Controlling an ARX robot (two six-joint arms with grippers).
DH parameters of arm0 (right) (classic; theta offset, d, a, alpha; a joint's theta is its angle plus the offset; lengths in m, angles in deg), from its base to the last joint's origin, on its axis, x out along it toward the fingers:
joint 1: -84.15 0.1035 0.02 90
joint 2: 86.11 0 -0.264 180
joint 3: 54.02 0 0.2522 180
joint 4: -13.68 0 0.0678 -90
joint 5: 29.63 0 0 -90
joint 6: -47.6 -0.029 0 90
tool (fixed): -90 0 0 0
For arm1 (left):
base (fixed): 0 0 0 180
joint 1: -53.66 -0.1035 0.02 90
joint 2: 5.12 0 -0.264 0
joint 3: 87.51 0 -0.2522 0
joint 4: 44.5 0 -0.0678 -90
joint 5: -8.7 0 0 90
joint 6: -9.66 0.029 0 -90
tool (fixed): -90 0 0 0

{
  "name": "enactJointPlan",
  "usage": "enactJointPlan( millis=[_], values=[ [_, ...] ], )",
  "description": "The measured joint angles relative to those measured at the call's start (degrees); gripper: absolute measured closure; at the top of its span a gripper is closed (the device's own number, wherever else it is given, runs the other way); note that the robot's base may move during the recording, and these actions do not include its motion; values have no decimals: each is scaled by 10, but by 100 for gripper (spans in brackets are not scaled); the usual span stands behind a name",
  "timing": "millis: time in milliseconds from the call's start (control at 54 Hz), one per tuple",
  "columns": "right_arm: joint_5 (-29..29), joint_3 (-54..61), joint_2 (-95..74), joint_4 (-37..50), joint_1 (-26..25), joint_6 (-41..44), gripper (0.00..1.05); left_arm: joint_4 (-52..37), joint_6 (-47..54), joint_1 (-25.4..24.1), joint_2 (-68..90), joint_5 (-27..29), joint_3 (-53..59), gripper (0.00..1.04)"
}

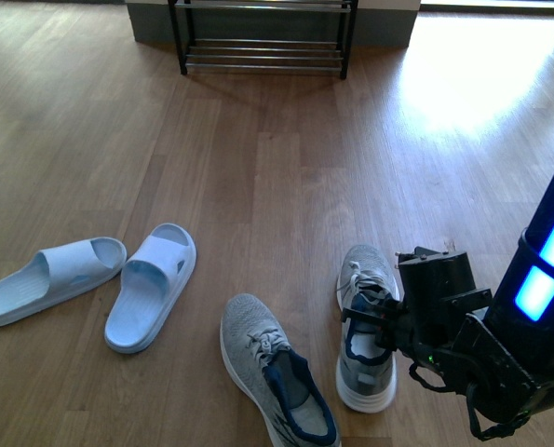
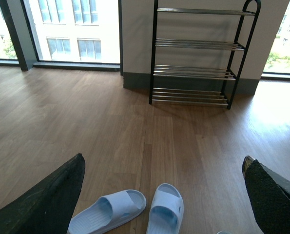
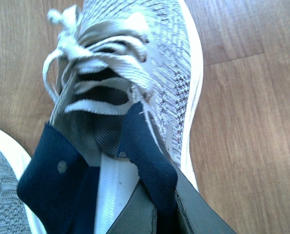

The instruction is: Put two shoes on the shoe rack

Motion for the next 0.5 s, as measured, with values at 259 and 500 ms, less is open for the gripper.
enactJointPlan(
  millis=[259, 500],
  values=[
    [-14, 46, 66, 8, -13, 26, 103, 0, 0, 0, 0, 0, 0, 9],
    [-19, 107, 150, 13, -36, 52, 103, 0, 0, 0, 0, 0, 0, 9]
  ],
)
